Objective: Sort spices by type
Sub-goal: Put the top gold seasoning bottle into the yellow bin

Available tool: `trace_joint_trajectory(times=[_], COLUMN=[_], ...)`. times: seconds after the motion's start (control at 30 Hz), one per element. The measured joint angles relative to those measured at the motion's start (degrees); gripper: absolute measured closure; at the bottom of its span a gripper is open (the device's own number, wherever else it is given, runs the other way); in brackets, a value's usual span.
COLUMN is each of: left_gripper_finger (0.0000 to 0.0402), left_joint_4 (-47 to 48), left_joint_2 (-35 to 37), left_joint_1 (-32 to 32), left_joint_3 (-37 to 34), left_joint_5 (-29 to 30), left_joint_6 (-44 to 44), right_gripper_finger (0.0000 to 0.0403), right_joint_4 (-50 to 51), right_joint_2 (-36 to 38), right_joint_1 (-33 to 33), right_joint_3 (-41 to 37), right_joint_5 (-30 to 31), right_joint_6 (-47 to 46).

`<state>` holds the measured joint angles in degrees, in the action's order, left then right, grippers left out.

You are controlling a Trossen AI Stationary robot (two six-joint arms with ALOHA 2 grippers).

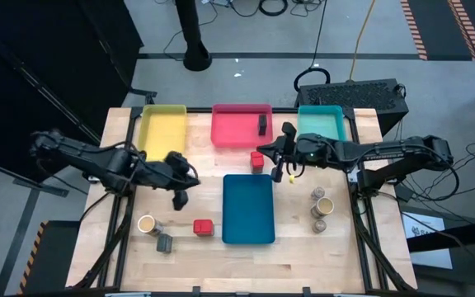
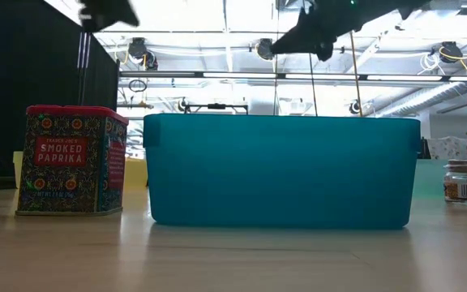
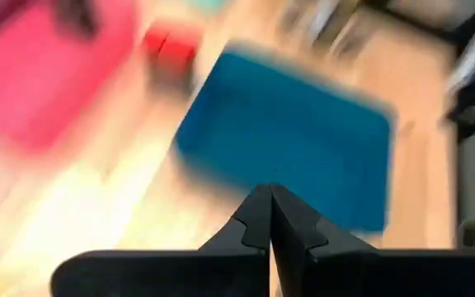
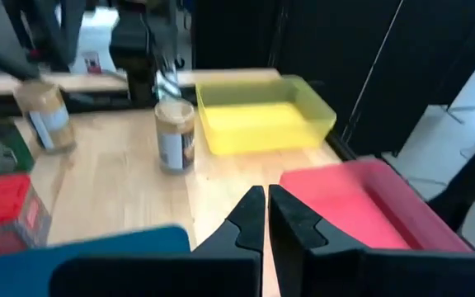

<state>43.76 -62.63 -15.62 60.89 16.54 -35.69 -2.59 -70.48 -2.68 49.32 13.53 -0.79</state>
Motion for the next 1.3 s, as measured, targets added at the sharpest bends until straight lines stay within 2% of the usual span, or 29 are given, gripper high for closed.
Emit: trace_joint_trajectory(times=[0.13, 0.3, 0.43, 0.6, 0.87, 0.97, 1.07, 1.17, 1.3], left_gripper_finger=[0.0397, 0.0393, 0.0365, 0.0301, 0.0156, 0.0113, 0.0090, 0.0085, 0.0084], left_joint_4=[15.0, 23.0, 29.0, 28.1, 28.6, 28.9, 28.5, 28.1, 26.3], left_joint_2=[0.1, 0.2, -0.6, -1.7, -5.0, -6.2, -6.3, -5.6, -3.7], left_joint_1=[1.0, 3.9, 5.2, 5.5, 6.3, 7.7, 9.8, 12.5, 16.9], left_joint_3=[5.2, 6.8, 5.8, 5.3, 5.3, 5.3, 5.3, 5.3, 5.3], left_joint_5=[0.1, -2.1, -3.3, -3.7, -0.9, 0.1, 0.1, -0.1, -4.4], left_joint_6=[-4.4, -4.5, -2.5, 4.2, 6.7, 11.2, 16.7, 21.3, 25.1], right_gripper_finger=[0.0403, 0.0403, 0.0403, 0.0403, 0.0403, 0.0403, 0.0403, 0.0403, 0.0403], right_joint_4=[2.0, 2.3, 2.3, 2.5, 4.2, 4.4, 4.4, 4.9, 5.2], right_joint_2=[0.0, 0.0, 0.0, 0.0, 0.0, 0.0, 0.0, 0.0, 0.0], right_joint_1=[-0.4, -0.8, -0.8, -1.0, -1.0, -1.0, -1.0, -1.0, -1.0], right_joint_3=[0.0, 0.0, 0.0, 0.0, 0.0, 0.0, 0.0, 0.0, 0.0], right_joint_5=[0.0, 0.2, 0.1, 0.0, -0.1, -0.1, -0.2, -0.2, -0.2], right_joint_6=[0.4, 0.1, 0.6, 1.1, 1.0, 1.0, 1.0, 1.0, 1.2])
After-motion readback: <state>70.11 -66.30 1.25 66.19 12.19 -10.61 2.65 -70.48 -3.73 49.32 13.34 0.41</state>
